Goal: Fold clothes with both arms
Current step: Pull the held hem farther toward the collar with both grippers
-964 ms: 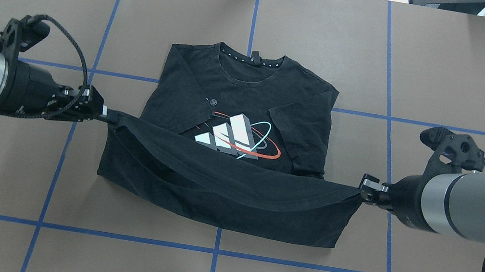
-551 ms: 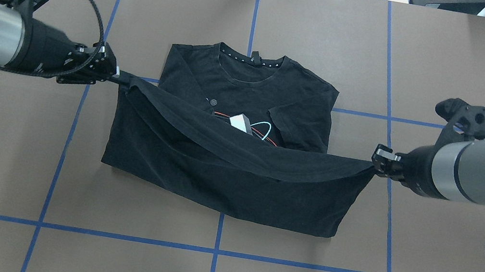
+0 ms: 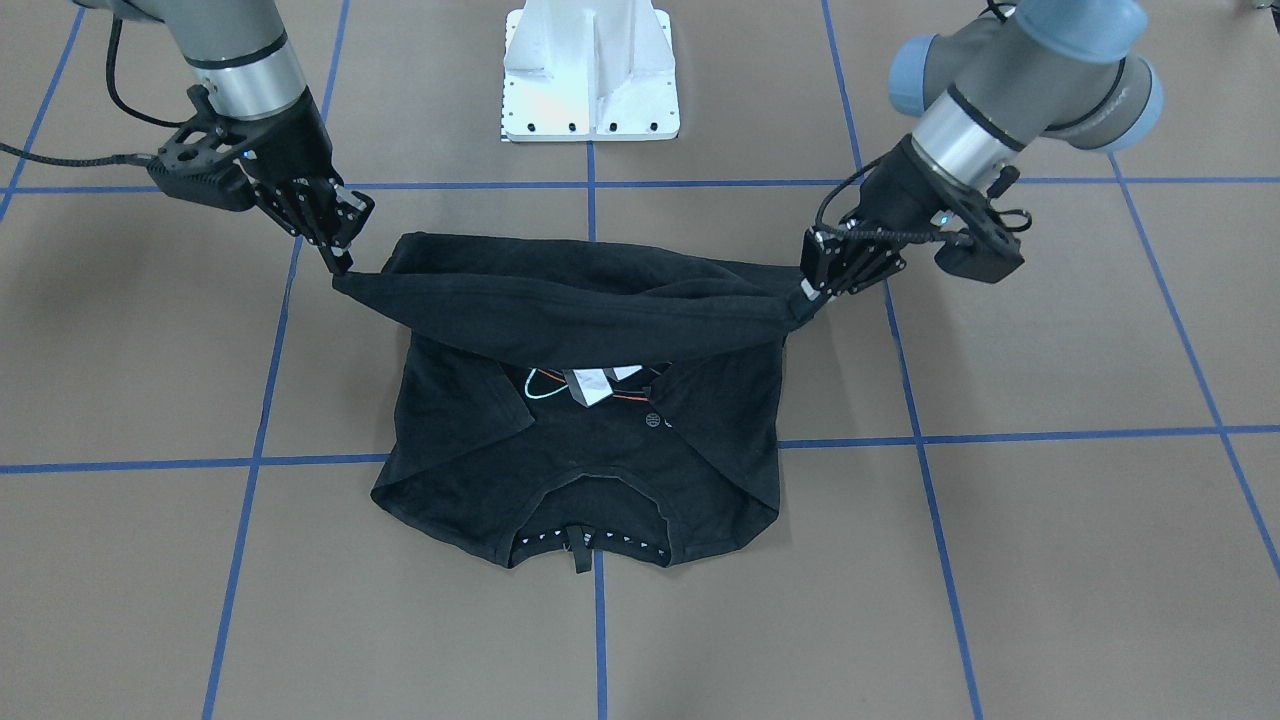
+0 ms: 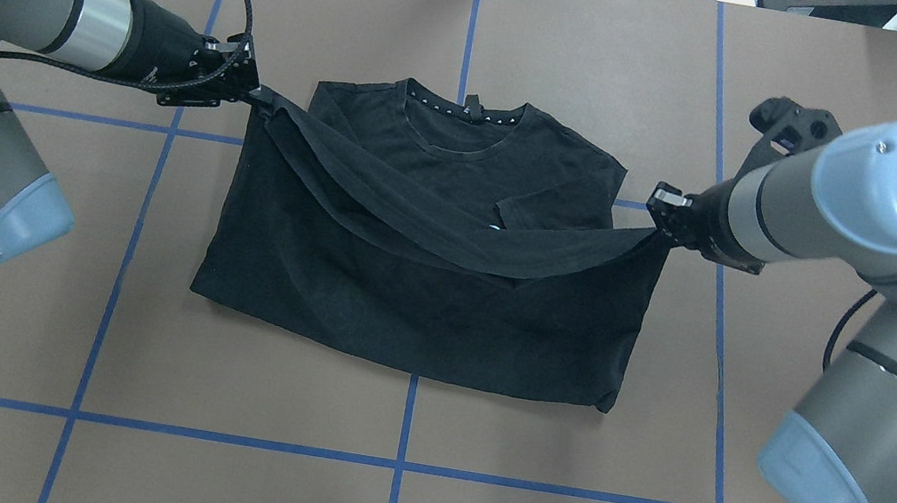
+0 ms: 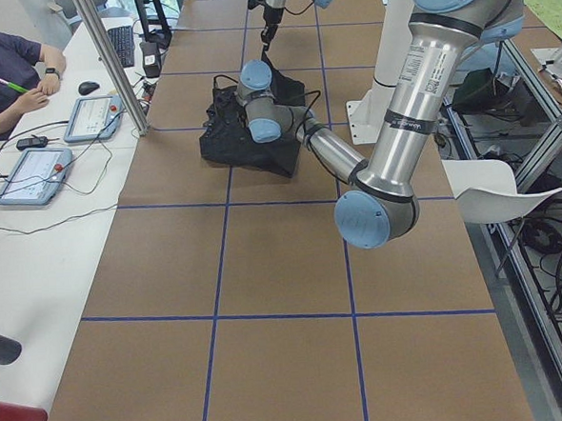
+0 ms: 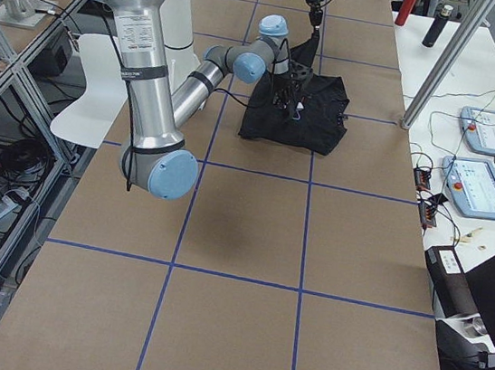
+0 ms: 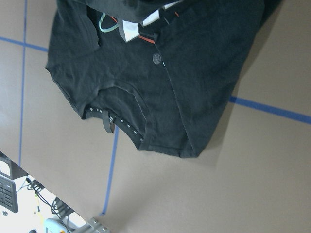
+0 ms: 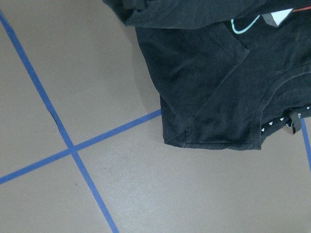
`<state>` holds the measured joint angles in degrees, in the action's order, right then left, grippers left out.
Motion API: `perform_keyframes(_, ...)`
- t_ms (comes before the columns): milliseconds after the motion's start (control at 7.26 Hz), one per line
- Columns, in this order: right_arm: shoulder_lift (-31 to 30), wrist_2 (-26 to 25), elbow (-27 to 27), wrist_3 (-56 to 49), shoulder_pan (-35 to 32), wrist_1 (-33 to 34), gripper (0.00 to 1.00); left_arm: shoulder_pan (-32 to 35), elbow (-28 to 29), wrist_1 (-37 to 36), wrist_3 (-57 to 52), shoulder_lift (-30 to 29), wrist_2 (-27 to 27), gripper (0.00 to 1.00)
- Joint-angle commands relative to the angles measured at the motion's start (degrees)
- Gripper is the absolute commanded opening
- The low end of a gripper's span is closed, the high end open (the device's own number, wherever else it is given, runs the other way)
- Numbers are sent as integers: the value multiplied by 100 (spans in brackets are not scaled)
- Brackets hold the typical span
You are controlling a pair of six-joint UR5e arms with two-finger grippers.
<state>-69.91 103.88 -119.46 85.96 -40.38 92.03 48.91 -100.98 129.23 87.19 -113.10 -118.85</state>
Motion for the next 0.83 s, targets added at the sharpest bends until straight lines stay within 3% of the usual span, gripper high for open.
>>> perform_keyframes(0, 520, 98, 658, -184, -311, -9, 0, 110, 490, 23, -297, -220, 107, 0)
perform_keyframes(413, 917, 80, 1520, -649, -453, -80, 0, 101, 1096, 41, -360, -527, 353, 0)
perform_keyframes(688, 997, 80, 1872, -773, -462, -80, 0, 92, 1815, 329, -570, -817, 677, 0)
